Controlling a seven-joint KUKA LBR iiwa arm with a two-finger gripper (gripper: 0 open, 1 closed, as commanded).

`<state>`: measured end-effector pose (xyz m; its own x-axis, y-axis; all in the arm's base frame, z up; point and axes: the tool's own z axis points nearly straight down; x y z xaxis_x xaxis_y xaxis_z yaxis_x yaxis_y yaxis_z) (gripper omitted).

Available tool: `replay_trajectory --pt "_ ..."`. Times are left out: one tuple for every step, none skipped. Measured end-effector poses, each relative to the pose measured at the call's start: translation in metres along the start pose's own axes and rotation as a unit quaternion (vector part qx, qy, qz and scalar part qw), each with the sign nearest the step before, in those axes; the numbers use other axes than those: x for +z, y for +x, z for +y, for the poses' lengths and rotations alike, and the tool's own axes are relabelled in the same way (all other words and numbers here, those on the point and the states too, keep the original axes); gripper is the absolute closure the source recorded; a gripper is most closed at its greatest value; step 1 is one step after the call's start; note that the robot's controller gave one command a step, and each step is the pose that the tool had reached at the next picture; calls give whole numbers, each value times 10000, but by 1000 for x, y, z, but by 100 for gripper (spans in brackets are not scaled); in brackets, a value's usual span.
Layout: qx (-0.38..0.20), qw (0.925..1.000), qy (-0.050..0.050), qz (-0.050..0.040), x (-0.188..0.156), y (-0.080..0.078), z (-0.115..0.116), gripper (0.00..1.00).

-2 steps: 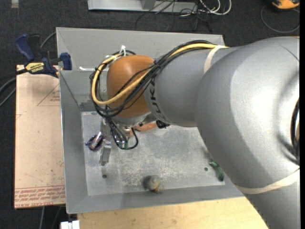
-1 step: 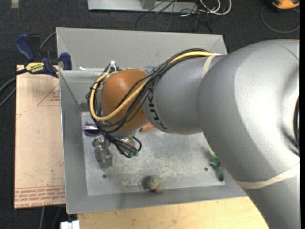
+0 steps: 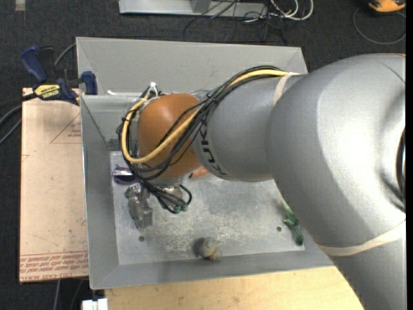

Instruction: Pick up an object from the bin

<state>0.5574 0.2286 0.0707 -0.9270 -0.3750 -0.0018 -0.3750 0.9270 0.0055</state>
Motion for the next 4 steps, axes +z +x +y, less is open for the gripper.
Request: replay_trajectory --pt "-110 9999 -6 -47 -81 25 10 100" --pt "-113 9999 -6 -21 -151 -21 6 0" --pt "-113 9999 -6 -19 -151 -21 6 0" --pt "18 10000 -14 -31 -95 -15 -1 100"
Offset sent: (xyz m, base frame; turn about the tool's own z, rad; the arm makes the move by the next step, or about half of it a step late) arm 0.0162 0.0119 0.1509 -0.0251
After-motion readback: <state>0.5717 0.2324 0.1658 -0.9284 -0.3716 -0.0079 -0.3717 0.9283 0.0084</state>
